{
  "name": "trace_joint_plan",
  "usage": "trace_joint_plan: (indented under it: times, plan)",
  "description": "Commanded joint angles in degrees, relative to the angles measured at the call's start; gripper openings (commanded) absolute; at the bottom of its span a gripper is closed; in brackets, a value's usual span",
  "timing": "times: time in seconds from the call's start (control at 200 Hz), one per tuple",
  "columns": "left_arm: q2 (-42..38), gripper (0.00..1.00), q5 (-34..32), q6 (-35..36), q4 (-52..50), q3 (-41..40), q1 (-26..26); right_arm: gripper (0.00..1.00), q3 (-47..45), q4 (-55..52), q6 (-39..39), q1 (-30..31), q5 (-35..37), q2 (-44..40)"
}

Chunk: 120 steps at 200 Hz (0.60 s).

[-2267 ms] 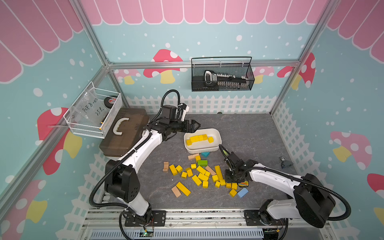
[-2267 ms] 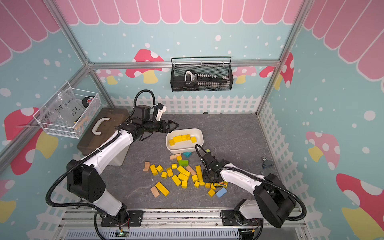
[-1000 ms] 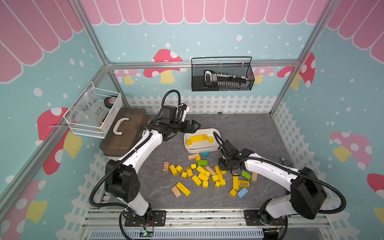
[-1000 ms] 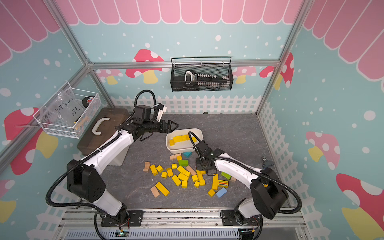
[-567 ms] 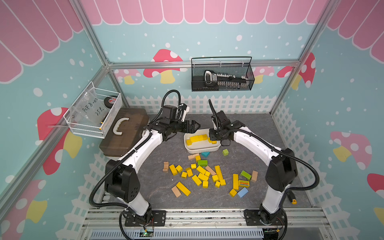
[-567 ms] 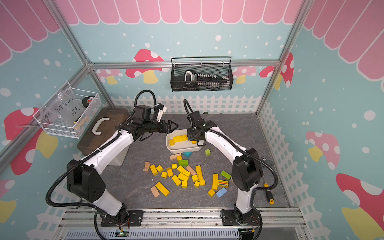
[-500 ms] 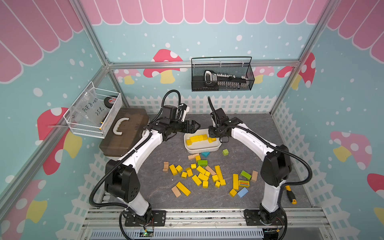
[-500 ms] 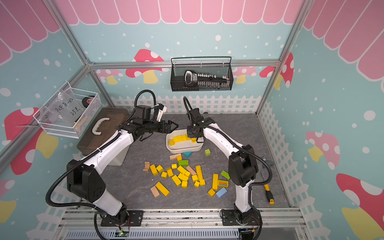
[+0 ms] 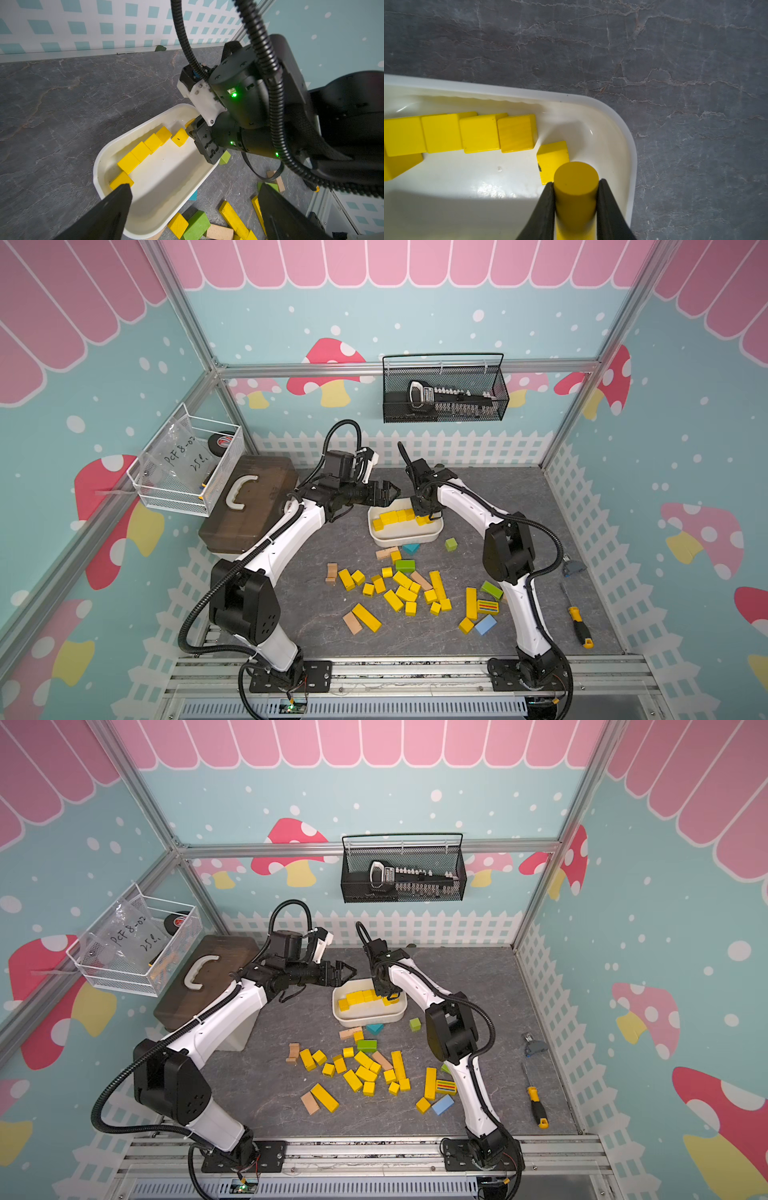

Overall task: Pick out the yellow building blocks
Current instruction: Place the building block in the storage box.

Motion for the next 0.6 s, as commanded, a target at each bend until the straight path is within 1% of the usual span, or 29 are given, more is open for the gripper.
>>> trace_joint_plan:
  times: [0.0,0.09,0.115,0.19,0.315,0.37,0.465,0.595]
  plan:
    - [0.02,1.0,0.03,0.94,-0.81,1.67,0.23,0.21,3.16,-3.76,-1.72,-0.2,3.0,2.07]
    - [0.02,1.0,0.14,0.91,-0.79,1.71,0.32,0.23,3.97,-4.27,-1.68,-0.21,3.31,2.86]
    - [0.0,0.99,0.21,0.93,-0.79,1.73,0.32,0.25,3.99,-4.36,-1.72,-0.2,3.31,2.98]
    - [0.01,1.0,0.13,0.94,-0.79,1.66,0.32,0.35,3.97,-4.41,-1.71,-0.22,3.16,2.94]
    - [0.11,1.0,0.21,0.85,-0.79,1.71,0.32,0.38,3.82,-4.61,-1.63,-0.21,2.64,2.2]
    - [0.11,1.0,0.22,0.89,-0.79,1.7,0.32,0.43,3.46,-4.61,-1.54,-0.24,2.27,1.59]
    - [0.11,1.0,0.14,0.89,-0.81,1.63,0.32,0.43,2.53,-4.57,-1.28,-0.14,1.62,0.08]
    - [0.11,1.0,0.22,0.85,-0.79,1.63,0.32,0.39,-0.98,-2.85,-0.59,0.11,-0.95,-3.34]
